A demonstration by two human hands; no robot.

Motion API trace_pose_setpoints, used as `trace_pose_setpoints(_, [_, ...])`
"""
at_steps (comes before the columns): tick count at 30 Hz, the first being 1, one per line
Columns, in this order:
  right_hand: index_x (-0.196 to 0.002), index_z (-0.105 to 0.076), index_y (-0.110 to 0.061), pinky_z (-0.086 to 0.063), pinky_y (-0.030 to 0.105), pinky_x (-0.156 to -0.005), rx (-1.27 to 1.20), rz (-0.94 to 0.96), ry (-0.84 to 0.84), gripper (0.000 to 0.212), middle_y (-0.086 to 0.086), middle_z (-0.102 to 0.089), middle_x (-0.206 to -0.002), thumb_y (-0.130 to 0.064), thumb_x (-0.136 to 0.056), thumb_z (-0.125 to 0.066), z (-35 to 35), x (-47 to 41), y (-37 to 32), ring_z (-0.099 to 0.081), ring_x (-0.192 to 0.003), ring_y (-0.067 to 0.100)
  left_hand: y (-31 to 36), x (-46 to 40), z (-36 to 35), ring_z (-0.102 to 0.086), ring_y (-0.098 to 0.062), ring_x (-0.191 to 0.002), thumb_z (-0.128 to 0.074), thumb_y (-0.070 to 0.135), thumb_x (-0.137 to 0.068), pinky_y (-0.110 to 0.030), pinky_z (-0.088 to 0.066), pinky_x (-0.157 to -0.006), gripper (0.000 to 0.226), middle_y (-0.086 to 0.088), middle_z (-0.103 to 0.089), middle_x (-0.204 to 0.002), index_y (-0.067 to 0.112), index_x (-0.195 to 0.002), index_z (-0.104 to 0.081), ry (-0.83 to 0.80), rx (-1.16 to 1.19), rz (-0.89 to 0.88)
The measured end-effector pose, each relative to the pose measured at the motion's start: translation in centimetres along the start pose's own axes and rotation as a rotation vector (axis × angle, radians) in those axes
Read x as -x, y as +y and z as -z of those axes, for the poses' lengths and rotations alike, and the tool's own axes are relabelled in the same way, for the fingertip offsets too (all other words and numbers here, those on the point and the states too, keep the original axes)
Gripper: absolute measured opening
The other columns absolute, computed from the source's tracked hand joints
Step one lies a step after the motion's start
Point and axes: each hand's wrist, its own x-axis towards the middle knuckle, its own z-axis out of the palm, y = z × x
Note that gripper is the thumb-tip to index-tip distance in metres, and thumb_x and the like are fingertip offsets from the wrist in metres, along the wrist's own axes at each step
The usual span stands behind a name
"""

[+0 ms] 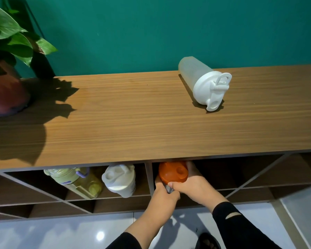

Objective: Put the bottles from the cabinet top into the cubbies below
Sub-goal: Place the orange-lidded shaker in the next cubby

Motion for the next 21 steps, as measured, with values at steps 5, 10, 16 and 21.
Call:
trace_pose_setpoints(5, [-0.150,-0.031,-0.035,-0.050,0.042,-0.108,-0.005,-0.022,-0.012,0.105,-0.005,-0.053,-0.142,-0.051,-0.061,-0.086,0.6,1.0,-3.2,-0.055,-0.130,0.021,0.0,-0.1,0.0,-0.055,-0.011,-0.080,-0.056,0.015,-0.092,-0.024,-0.045,-0.069,0.025,-0.005,-0.058,-0.099,0.023,-0.107,-0.038,-0.003,0.023,0.020])
trace_pose_setpoints(10, [-0.150,-0.030,-0.028,-0.048,0.036,-0.104,0.066,0.000,-0.036,0.093,-0.001,-0.051,-0.137,-0.043,-0.076,-0.085,0.9,1.9,-4.0,-0.053,-0.127,0.024,0.0,0.2,-0.1,-0.058,-0.011,-0.085,-0.055,0.019,-0.094,-0.025,-0.047,-0.072,0.032,-0.004,-0.061,-0.107,0.018,-0.121,-0.037,0.008,0.023,0.031])
trace_pose_setpoints(16, [-0.087,-0.064,-0.011,-0.044,0.024,-0.059,0.236,-0.054,0.032,0.053,-0.003,-0.055,-0.063,-0.062,-0.080,-0.073,2.5,4.3,-4.7,-0.053,-0.056,0.010,0.5,2.4,0.1,-0.054,-0.003,-0.073,-0.047,0.021,-0.097,-0.013,-0.041,-0.057,0.053,0.004,-0.061,-0.108,0.024,-0.146,-0.030,-0.040,-0.158,0.028])
trace_pose_setpoints(21, [-0.118,-0.070,-0.028,-0.060,0.026,-0.075,0.496,0.023,0.014,0.037,-0.005,-0.076,-0.101,-0.055,-0.094,-0.060,6.0,8.6,-5.9,-0.071,-0.088,0.005,0.9,7.2,1.7,-0.056,0.001,-0.081,-0.051,0.037,-0.096,-0.011,-0.040,-0.073,0.028,0.018,-0.065,-0.098,0.038,-0.123,-0.061,0.087,-0.536,-0.367])
